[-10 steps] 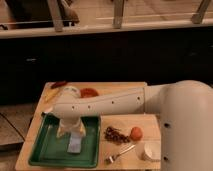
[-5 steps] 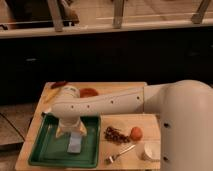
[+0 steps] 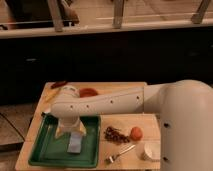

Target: Place sponge in tray

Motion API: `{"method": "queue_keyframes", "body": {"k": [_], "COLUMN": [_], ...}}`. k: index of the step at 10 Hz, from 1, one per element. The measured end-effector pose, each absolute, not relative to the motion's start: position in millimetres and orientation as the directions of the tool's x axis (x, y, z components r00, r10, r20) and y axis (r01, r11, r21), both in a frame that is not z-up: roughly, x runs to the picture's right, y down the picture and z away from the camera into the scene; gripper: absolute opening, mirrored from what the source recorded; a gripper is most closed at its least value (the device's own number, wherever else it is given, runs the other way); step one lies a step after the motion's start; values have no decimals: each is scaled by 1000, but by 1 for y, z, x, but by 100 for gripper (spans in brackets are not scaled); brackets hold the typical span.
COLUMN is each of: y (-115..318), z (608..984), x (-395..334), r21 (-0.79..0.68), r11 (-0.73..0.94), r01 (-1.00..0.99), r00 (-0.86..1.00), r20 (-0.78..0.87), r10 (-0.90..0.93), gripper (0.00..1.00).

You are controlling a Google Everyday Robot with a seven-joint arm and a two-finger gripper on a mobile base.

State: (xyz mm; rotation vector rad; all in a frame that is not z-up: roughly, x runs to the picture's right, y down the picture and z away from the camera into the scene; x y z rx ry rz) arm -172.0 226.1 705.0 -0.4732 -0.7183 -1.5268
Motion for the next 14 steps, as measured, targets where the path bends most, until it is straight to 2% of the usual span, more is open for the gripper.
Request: {"method": "queue_keyframes", "body": {"k": [14], "y": [226], "z": [702], "x": [-175], "r21": [172], "r11": [6], "r01": [985], "r00": [-114], "r20": [677], "r10": [-727], "gripper": [79]}}
